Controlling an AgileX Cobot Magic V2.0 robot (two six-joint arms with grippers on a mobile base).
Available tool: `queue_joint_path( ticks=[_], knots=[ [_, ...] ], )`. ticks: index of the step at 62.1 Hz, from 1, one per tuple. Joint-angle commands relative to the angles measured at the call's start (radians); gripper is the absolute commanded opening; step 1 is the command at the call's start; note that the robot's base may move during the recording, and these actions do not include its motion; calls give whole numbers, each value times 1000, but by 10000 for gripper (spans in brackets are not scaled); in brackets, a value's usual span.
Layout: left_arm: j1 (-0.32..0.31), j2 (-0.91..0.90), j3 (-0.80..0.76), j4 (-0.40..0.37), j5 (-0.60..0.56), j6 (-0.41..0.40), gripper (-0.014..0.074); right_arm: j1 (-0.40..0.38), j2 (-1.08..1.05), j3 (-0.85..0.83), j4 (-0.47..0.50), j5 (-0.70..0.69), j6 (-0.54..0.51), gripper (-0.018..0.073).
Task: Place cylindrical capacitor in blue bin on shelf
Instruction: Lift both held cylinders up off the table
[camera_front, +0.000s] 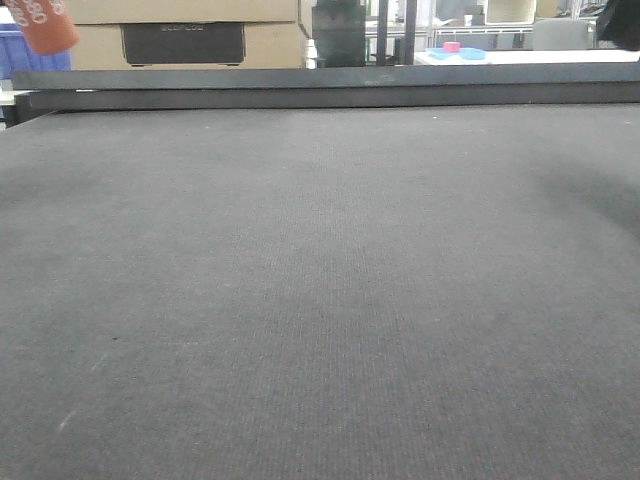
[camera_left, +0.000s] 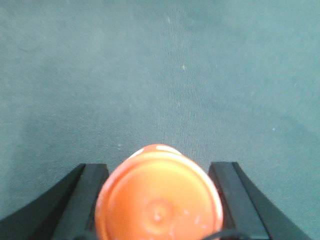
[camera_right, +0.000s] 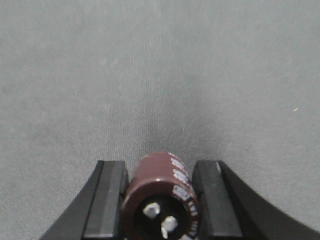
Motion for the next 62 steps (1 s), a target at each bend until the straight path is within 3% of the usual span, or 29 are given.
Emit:
queue_joint_path(
  ticks=[1, 11, 21, 44, 62],
  knots=[
    [-5, -83, 98, -13, -121, 0, -111, -2, -73, 67, -10, -116, -1, -168],
    [-5, -239, 319, -15, -316, 0, -111, -2, -195, 214, -10, -239, -1, -168],
    [-5, -414, 519, -15, -433, 0, -111, -2, -307, 331, -10, -287, -1, -168],
    [-5, -864, 829, -31, -468, 0, -111, -2, -586, 493, -10, -404, -1, -168],
    [-5, -1123, 865, -31, -473, 0, -111, -2, -757, 512, -10, -370, -1, -168]
  ],
)
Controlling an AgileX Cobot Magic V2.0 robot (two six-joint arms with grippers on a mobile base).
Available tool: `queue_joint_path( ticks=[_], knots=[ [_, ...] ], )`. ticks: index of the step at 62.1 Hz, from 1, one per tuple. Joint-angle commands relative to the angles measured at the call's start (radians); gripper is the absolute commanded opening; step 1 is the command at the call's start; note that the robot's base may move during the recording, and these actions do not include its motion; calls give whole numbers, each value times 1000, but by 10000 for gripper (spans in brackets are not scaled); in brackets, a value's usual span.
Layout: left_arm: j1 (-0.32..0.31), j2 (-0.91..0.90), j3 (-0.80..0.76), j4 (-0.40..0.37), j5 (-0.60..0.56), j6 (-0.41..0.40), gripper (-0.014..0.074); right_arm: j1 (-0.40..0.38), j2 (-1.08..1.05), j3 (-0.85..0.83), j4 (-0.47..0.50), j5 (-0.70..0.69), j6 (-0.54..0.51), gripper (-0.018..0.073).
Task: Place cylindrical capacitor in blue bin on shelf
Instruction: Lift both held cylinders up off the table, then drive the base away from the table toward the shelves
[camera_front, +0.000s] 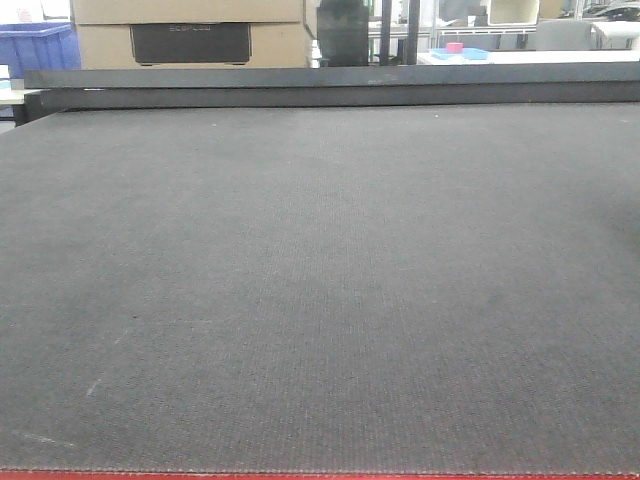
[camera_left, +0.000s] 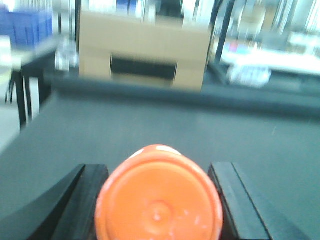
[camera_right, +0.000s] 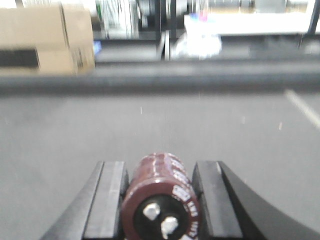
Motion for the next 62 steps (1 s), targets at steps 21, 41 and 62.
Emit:
queue_joint_path(
  ticks=[21, 41, 62],
  knots=[
    [-5, -219, 2, -7, -37, 0, -111, -2, -200, 2, -8, 85, -1, -168],
    [-5, -236, 2, -7, -37, 0, -111, -2, -387, 2, -8, 149, -1, -168],
    [-5, -236, 2, -7, -37, 0, -111, -2, -443, 2, 27, 204, -1, -168]
  ],
)
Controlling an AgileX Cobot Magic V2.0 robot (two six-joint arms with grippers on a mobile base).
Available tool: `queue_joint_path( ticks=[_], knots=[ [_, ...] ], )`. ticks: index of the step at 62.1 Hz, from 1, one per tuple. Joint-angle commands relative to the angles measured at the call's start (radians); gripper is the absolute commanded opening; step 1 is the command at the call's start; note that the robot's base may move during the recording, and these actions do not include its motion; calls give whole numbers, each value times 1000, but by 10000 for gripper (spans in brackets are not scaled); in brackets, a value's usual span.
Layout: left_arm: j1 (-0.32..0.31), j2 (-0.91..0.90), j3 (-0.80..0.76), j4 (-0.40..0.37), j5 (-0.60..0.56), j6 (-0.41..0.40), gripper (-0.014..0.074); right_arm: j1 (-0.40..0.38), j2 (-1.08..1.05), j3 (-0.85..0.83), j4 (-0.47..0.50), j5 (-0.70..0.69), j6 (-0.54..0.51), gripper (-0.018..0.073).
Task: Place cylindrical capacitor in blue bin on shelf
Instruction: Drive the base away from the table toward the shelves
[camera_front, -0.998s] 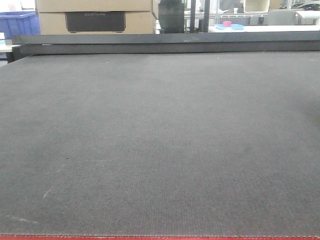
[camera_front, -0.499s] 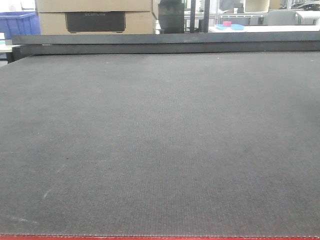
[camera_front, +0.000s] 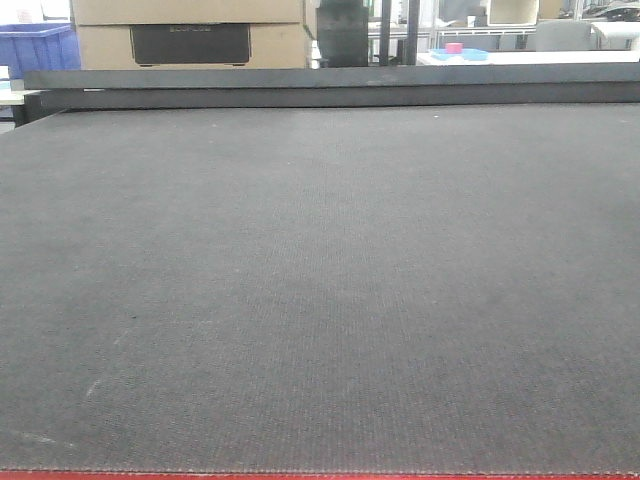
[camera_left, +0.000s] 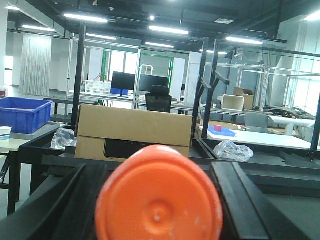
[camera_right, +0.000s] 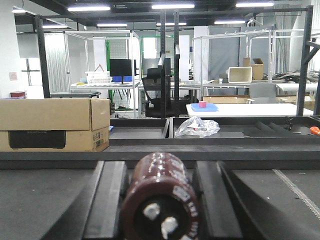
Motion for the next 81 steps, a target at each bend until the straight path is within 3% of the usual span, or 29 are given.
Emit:
queue_joint_path(
  ticks=[1, 81],
  knots=[
    [-5, -5, 2, -7, -19, 0, -111, -2, -5, 2, 18, 18, -1, -168],
    [-5, -5, 2, -7, -19, 0, -111, -2, -5, 2, 20, 53, -1, -168]
  ],
)
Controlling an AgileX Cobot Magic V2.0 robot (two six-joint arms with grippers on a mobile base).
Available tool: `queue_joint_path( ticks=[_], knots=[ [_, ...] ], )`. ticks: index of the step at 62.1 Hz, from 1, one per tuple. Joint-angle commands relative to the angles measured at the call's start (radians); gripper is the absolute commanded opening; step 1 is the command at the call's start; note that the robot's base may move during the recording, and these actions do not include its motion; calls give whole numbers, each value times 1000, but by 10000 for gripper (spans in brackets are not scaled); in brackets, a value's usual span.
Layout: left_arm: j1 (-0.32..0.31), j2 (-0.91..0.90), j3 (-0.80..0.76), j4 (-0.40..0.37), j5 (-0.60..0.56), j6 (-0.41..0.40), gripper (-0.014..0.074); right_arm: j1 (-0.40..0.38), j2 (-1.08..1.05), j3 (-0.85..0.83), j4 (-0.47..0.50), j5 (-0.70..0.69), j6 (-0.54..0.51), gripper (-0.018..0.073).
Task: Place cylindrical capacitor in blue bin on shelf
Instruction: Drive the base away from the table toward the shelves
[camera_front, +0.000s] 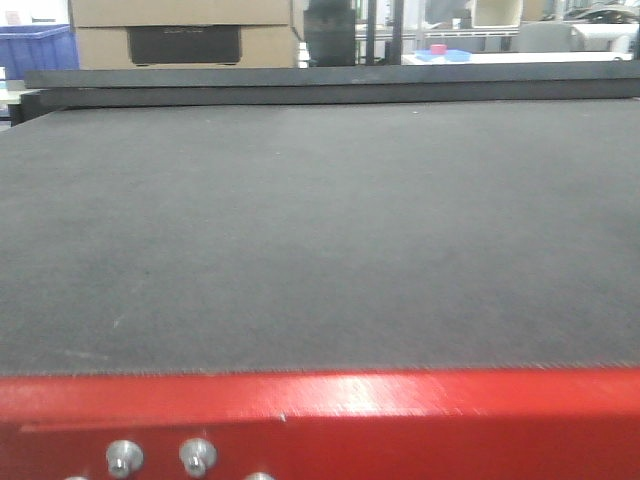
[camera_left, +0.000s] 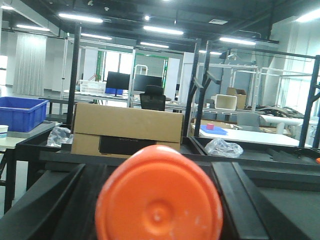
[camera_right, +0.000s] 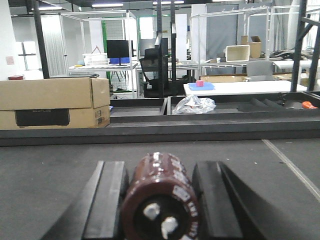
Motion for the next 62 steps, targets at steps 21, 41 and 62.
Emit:
queue_joint_path(
  ticks=[21, 41, 62],
  knots=[
    [9, -6, 1, -7, -19, 0, -111, -2, -5, 2, 6, -14, -1, -168],
    [9, -6, 1, -7, -19, 0, -111, -2, -5, 2, 6, -14, -1, -168],
    [9, -6, 1, -7, -19, 0, -111, -2, -5, 2, 6, -14, -1, -168]
  ],
)
